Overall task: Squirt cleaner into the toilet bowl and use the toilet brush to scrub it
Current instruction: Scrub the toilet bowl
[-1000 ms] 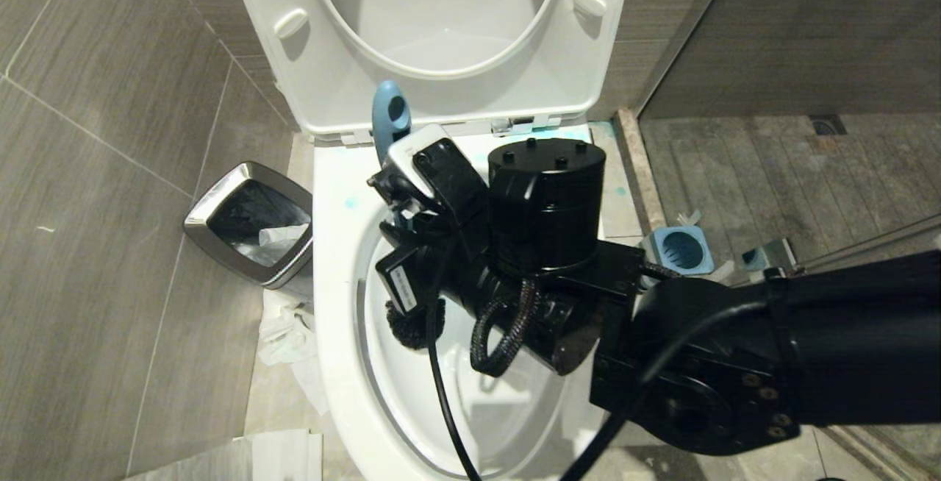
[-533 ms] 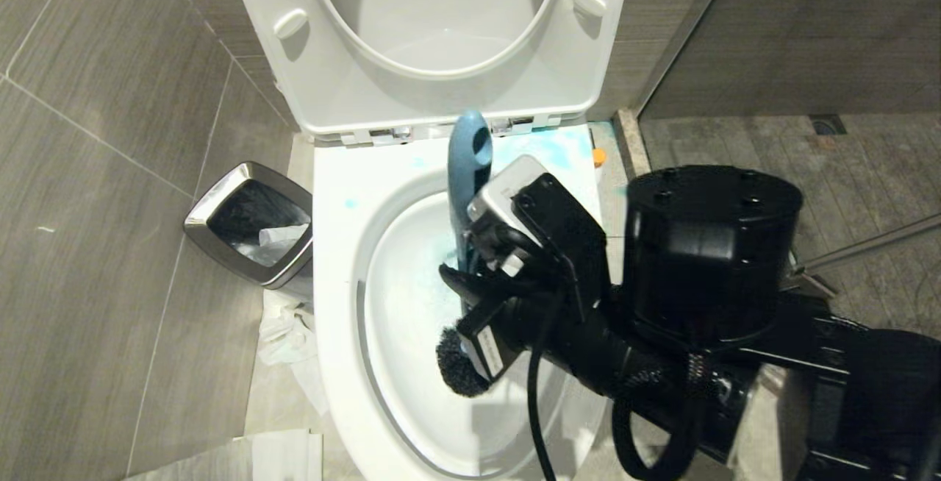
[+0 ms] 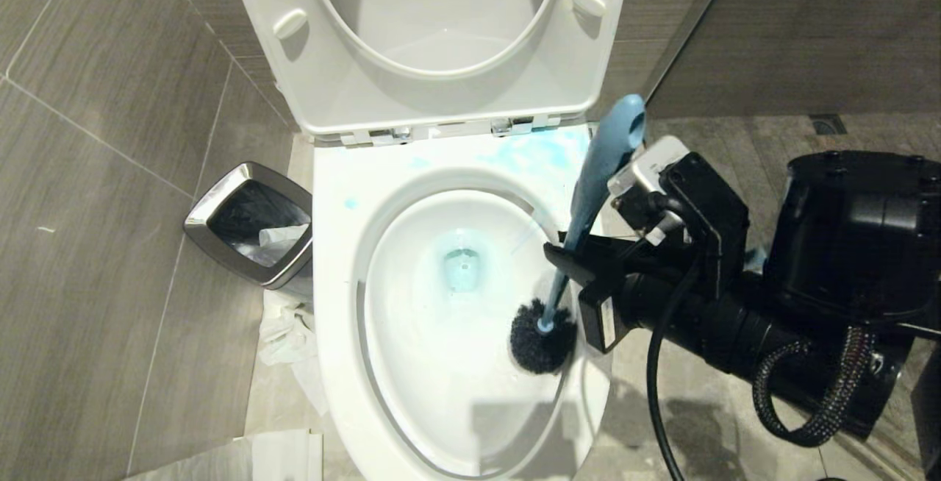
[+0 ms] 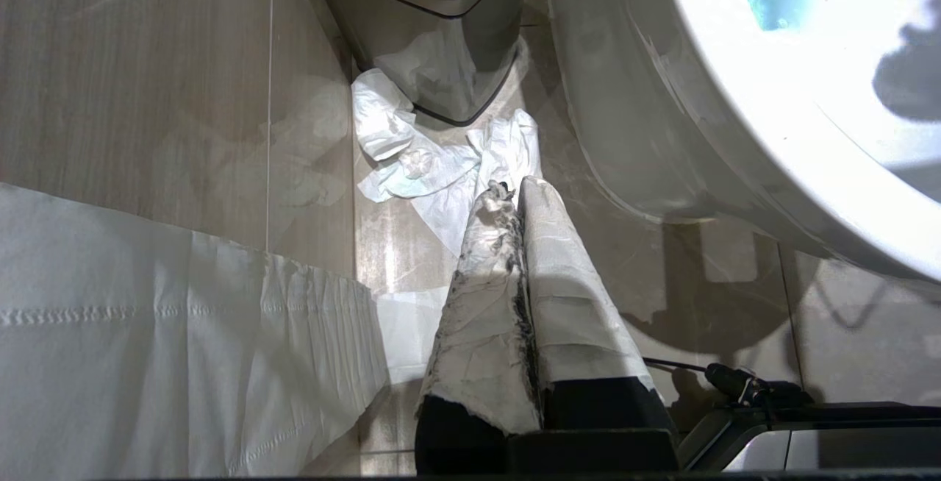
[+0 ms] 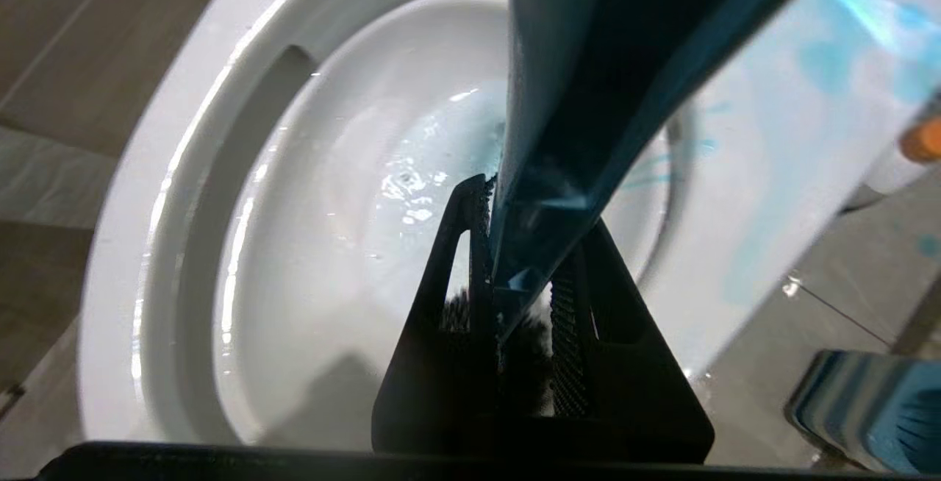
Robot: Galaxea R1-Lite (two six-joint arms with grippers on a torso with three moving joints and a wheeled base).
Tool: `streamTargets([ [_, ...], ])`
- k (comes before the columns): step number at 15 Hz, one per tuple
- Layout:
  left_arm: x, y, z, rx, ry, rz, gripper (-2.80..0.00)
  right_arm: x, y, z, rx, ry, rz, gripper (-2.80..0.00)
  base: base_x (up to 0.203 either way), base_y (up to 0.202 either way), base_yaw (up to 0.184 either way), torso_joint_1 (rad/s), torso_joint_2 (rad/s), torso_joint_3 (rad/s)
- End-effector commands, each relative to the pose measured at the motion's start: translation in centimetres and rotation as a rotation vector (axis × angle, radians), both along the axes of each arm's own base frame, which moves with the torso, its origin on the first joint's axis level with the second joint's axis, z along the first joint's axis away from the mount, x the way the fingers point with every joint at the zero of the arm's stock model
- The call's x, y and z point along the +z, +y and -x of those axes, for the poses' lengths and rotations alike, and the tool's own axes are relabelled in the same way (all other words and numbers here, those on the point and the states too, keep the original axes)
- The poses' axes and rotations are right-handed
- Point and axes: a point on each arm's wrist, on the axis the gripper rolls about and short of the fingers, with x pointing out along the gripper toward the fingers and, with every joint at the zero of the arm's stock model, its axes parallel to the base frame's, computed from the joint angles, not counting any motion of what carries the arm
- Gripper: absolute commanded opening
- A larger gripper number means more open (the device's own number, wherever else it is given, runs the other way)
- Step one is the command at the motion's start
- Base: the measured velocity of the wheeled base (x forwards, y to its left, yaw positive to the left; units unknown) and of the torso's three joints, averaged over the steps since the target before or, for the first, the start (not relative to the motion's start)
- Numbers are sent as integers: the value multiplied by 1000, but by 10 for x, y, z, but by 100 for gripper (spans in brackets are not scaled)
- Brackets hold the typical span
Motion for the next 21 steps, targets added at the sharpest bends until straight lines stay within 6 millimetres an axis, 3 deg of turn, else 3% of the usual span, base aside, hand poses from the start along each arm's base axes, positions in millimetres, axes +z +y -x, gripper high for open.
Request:
streamTargets([
  [1,0,0,0,1,0,1,-280,6,-6,-8,-36,-16,-15,-280,0,0,0,0,0,0],
  [6,0,0,0,2,0,1,-280,13,12,-48,-85,-41,-40,-280,0,0,0,0,0,0],
  [15,0,0,0,2,0,1,-280,14,79,-127,-91,-116,-113,-280,0,0,0,0,0,0],
  [18,0,0,0,3,1,1,-280,8,100,-137,-67,-125,-124,-280,0,0,0,0,0,0],
  [21,0,0,0,3,1,1,-280,10,123,-129,-14,-130,-136,-280,0,0,0,0,0,0],
])
